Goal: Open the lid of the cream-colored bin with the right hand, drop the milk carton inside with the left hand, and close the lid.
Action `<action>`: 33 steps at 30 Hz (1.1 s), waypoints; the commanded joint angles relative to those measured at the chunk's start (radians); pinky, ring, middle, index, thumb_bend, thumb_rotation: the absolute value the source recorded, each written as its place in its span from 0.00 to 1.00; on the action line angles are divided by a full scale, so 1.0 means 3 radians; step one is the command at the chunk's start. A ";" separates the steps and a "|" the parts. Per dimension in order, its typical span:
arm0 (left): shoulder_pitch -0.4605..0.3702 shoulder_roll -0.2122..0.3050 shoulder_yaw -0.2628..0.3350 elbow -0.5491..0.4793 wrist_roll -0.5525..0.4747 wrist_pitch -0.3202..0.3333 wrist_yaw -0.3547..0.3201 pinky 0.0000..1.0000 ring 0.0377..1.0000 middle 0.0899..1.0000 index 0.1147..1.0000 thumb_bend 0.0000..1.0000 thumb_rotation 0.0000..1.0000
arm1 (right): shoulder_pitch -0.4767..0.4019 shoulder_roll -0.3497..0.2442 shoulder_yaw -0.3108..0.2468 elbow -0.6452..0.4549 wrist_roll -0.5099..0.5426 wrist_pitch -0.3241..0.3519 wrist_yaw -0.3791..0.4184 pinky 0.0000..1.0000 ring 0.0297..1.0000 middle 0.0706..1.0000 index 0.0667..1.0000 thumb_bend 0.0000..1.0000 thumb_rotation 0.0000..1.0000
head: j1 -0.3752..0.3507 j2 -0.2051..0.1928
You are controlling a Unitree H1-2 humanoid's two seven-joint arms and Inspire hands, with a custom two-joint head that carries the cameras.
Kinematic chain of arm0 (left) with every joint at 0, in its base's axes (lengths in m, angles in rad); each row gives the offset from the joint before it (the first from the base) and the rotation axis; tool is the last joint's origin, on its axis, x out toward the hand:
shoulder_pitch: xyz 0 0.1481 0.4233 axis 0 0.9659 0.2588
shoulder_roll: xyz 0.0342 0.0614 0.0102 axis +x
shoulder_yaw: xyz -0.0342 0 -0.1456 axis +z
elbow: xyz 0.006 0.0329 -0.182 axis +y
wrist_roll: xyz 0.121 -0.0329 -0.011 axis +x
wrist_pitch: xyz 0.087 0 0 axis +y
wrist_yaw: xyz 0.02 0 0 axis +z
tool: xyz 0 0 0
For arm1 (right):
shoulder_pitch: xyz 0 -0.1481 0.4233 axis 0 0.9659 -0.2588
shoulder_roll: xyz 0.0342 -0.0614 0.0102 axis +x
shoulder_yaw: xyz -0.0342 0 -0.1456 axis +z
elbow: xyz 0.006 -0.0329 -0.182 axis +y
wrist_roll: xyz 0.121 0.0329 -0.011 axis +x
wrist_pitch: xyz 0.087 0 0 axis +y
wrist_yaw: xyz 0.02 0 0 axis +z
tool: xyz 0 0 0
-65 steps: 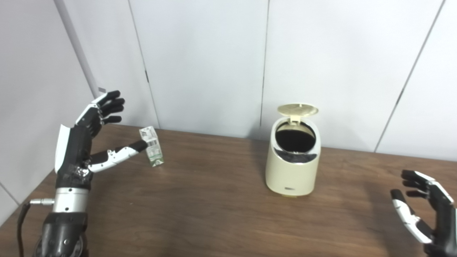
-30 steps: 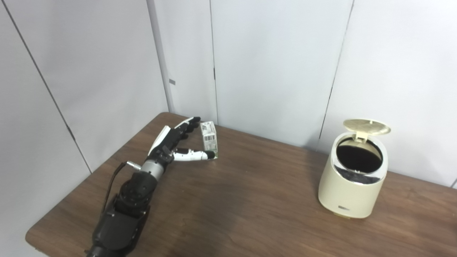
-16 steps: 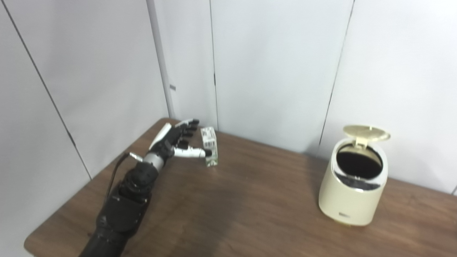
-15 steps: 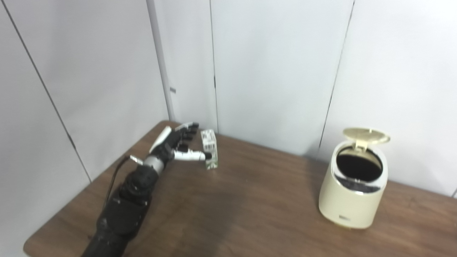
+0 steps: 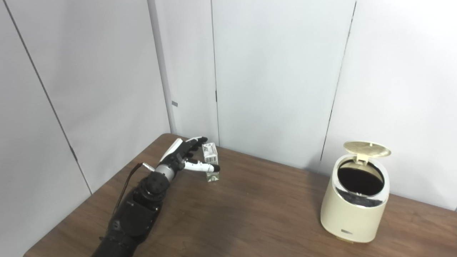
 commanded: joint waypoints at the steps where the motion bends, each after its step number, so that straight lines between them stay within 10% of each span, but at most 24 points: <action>1: -0.0181 0.0151 0.0009 -0.0021 0.0060 0.0023 0.0016 0.70 0.82 0.88 0.92 1.00 0.24 | 0.0180 0.0033 0.0036 0.0157 0.0017 -0.0129 -0.0017 0.41 0.56 0.60 0.58 0.53 0.90 | -0.0013 0.0001; 6: -0.0244 0.0182 -0.0022 0.0075 0.0062 0.0051 -0.0002 0.84 0.90 0.91 0.95 1.00 0.22 | 0.0201 0.0046 0.0008 0.0135 0.0028 -0.0123 0.0023 0.41 0.57 0.60 0.57 0.57 0.92 | -0.0049 0.0016; 18: -0.0314 0.0238 -0.0274 0.0071 0.0419 0.0235 0.0046 0.59 0.72 0.76 0.81 0.85 0.14 | 0.0214 0.0044 -0.0008 0.0127 0.0037 -0.0117 0.0093 0.39 0.54 0.59 0.57 0.61 0.94 | -0.0076 0.0014; 33: -0.0351 0.0118 -0.0254 0.0137 0.0427 0.0166 0.0074 0.74 0.79 0.80 0.84 0.95 0.24 | 0.0218 0.0073 -0.0044 0.0123 0.0108 -0.0124 0.0159 0.38 0.54 0.58 0.56 0.62 0.91 | -0.0103 0.0017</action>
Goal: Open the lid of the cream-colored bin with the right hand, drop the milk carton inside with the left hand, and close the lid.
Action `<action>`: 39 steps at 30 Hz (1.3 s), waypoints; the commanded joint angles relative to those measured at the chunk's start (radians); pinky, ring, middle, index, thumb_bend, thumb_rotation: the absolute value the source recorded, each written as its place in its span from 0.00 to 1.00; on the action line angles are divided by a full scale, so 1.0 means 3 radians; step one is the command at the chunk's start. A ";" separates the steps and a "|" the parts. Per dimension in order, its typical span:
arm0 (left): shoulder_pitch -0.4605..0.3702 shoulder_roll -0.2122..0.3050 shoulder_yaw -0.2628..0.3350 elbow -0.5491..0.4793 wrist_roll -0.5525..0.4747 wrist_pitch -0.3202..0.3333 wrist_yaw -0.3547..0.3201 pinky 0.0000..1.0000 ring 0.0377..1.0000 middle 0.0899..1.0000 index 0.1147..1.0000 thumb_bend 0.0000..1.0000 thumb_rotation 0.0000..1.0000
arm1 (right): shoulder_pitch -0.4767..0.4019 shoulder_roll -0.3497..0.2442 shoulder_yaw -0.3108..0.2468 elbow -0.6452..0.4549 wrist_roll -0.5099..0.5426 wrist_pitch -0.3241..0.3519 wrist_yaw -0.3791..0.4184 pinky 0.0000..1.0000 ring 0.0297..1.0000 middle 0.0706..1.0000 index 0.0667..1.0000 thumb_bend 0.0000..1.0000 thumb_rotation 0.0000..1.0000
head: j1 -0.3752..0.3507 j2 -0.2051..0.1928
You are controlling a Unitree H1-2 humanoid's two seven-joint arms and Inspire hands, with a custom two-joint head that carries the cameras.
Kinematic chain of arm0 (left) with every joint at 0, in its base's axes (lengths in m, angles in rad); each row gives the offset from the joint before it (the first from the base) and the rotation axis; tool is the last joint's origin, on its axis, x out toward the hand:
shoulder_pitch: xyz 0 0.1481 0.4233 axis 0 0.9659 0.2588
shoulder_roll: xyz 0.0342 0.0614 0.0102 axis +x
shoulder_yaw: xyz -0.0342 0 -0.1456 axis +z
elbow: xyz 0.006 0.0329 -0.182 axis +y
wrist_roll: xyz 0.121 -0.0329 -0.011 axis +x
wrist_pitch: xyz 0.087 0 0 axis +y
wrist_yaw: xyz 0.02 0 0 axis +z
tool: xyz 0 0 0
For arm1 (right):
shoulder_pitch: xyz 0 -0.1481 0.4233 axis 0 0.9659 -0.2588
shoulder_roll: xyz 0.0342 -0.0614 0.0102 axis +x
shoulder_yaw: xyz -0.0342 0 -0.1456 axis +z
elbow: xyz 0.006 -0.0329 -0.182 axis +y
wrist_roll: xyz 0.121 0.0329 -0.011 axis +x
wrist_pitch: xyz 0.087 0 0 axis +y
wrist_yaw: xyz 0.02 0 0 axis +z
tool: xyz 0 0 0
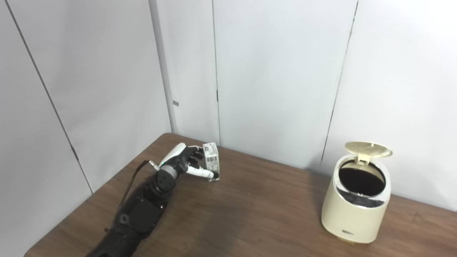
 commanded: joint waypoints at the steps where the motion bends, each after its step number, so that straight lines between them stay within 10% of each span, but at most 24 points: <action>1: -0.0204 0.0060 0.0052 -0.0036 0.0003 -0.0157 0.0126 0.73 0.79 0.79 0.83 0.95 0.24 | 0.0195 0.0060 0.0023 0.0142 -0.0002 -0.0125 -0.0001 0.38 0.53 0.58 0.56 0.63 0.91 | 0.0000 -0.0004; 20: -0.0332 -0.0095 0.0132 0.0283 -0.0119 -0.0447 0.0301 0.69 0.77 0.80 0.86 0.88 0.18 | 0.0253 0.0097 -0.0024 0.0018 -0.0056 -0.0021 0.0102 0.39 0.55 0.59 0.56 0.61 0.90 | -0.0071 0.0015; 32: -0.0441 -0.0222 0.0158 0.0647 0.0107 -0.0702 0.1026 0.45 0.53 0.49 0.40 0.52 0.00 | 0.0295 0.0107 -0.0051 -0.0063 -0.0073 0.0040 0.0174 0.38 0.56 0.60 0.57 0.69 0.93 | -0.0099 0.0040; 39: -0.0439 -0.0241 0.0172 0.0677 0.0101 -0.0733 0.1143 0.47 0.54 0.45 0.41 0.52 0.00 | 0.0296 0.0103 -0.0059 -0.0077 -0.0058 0.0046 0.0222 0.38 0.56 0.61 0.59 0.70 0.94 | -0.0100 0.0044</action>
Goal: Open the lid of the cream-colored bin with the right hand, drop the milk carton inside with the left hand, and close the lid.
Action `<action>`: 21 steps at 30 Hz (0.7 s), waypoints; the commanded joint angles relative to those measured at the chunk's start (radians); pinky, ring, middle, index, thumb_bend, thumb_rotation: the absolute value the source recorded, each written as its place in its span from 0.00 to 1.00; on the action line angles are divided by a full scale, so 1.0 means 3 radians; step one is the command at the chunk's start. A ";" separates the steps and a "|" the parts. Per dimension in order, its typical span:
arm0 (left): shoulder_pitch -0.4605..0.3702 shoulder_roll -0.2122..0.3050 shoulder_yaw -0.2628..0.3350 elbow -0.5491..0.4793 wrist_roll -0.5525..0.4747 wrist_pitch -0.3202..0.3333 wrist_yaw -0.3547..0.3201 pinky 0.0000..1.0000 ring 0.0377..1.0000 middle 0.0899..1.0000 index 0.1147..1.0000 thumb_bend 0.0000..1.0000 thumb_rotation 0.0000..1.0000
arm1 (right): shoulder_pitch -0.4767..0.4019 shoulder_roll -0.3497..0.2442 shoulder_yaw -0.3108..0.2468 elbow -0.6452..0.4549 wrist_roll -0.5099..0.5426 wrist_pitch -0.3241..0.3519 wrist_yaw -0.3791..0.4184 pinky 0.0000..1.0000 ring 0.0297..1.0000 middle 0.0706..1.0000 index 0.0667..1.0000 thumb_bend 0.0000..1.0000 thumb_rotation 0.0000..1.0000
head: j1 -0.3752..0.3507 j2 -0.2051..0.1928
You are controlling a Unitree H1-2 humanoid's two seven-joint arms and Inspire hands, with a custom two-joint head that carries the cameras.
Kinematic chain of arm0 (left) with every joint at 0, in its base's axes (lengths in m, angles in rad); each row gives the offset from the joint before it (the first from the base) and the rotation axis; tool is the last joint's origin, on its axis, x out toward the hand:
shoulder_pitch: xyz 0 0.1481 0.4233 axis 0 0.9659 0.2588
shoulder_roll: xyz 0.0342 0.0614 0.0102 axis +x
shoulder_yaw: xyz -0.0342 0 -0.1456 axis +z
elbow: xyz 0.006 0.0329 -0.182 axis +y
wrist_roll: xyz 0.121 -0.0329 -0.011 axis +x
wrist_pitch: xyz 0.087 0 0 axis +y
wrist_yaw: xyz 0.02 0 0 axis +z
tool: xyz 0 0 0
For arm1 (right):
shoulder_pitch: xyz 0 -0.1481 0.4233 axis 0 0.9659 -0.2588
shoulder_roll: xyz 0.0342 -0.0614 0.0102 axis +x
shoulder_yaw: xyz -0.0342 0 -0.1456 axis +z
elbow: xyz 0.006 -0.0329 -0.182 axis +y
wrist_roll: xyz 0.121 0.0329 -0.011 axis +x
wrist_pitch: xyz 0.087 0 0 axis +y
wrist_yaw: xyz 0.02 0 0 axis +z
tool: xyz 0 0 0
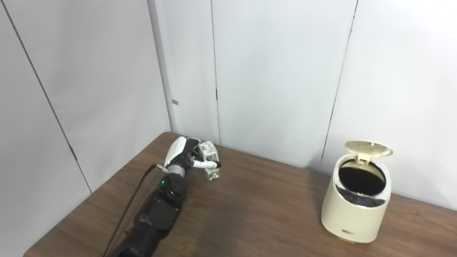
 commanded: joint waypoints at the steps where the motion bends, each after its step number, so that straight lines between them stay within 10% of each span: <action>1: -0.0171 0.0084 0.0040 -0.0077 0.0015 -0.0130 0.0115 0.47 0.54 0.47 0.39 0.52 0.00 | 0.0190 0.0070 0.0011 0.0098 -0.0026 -0.0052 0.0003 0.39 0.56 0.61 0.59 0.70 0.94 | -0.0003 0.0003; 21: 0.0094 -0.0108 0.0109 -0.1045 -0.0180 -0.0216 -0.0101 0.40 0.43 0.46 0.39 0.52 0.00 | 0.0194 0.0246 0.0054 -0.0112 -0.0069 0.0163 0.0020 0.38 0.56 0.62 0.60 0.57 0.87 | -0.0453 -0.0043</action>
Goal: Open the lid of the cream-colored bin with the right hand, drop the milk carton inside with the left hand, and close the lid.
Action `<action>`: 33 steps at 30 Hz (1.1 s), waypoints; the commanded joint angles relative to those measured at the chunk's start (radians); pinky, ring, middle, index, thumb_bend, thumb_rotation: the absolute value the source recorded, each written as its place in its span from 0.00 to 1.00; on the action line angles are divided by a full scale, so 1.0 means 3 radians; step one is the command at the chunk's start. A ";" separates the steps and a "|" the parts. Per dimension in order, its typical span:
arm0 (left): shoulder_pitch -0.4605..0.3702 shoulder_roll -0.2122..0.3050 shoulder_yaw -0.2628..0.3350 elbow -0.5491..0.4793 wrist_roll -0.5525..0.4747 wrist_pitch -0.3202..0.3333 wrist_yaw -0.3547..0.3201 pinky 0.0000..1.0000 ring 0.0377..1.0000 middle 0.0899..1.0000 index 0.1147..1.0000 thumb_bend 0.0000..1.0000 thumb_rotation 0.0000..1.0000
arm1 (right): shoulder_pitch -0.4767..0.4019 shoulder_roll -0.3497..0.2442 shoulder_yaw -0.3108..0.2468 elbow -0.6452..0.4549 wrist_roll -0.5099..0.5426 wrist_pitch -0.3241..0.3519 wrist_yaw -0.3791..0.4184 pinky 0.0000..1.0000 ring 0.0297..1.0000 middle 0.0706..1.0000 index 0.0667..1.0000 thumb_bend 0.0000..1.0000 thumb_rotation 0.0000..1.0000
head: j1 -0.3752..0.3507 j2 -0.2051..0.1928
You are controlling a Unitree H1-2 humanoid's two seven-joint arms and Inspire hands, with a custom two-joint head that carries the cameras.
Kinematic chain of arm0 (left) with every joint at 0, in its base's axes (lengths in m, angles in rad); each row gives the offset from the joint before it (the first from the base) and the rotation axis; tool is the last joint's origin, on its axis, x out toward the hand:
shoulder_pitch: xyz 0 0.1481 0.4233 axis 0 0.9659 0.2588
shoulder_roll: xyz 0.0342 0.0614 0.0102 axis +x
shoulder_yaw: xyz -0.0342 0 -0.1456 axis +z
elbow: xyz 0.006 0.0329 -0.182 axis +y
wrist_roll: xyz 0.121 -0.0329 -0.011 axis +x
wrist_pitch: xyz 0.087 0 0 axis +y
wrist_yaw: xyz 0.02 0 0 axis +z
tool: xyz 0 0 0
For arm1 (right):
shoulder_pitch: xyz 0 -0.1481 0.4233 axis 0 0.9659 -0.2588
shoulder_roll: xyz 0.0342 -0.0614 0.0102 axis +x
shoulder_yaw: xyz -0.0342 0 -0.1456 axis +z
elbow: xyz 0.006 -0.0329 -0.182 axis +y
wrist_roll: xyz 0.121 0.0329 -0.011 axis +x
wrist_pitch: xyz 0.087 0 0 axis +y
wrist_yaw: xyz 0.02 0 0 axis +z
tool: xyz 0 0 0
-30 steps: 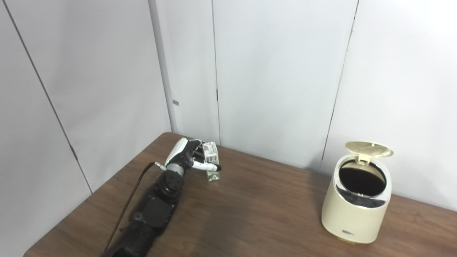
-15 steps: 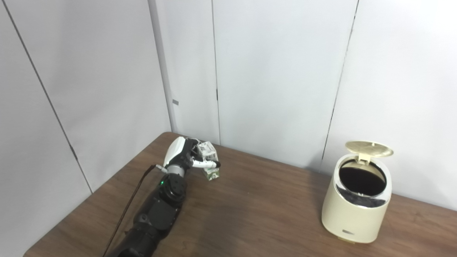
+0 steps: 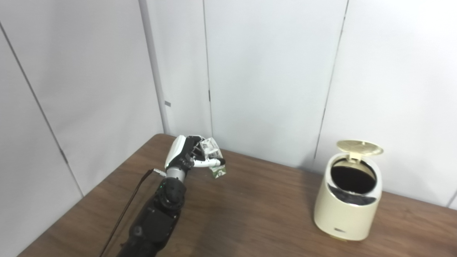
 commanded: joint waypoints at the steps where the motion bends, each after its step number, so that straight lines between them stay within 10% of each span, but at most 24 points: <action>1: -0.0131 0.0101 0.0026 -0.0256 0.0008 -0.0098 -0.0014 0.39 0.42 0.46 0.40 0.52 0.00 | 0.0106 0.0116 0.0049 0.0115 -0.0050 -0.0069 -0.0032 0.38 0.56 0.62 0.61 0.55 0.86 | -0.0076 -0.0002; 9: -0.0026 -0.0106 -0.0013 -0.0906 -0.0065 0.0055 -0.0228 0.39 0.43 0.46 0.40 0.52 0.00 | 0.0093 0.0203 0.0121 0.0099 -0.0387 -0.0066 -0.0188 0.50 0.62 0.63 0.62 0.28 0.72 | -0.0480 0.0029; 20: -0.0114 -0.0474 -0.0145 -0.1353 -0.0139 0.0049 -0.0380 0.34 0.42 0.45 0.42 0.50 0.00 | 0.0118 0.0375 0.0093 -0.0110 -0.0490 0.0099 -0.0195 0.53 0.63 0.64 0.66 0.19 0.16 | -0.0672 -0.0011; 33: -0.0270 -0.0837 -0.0319 -0.1465 -0.0169 -0.0341 -0.0418 0.41 0.46 0.45 0.39 0.50 0.00 | 0.0056 0.0459 0.0066 0.0012 -0.0398 0.0219 -0.0235 0.59 0.67 0.67 0.68 0.22 0.07 | -0.0833 -0.0067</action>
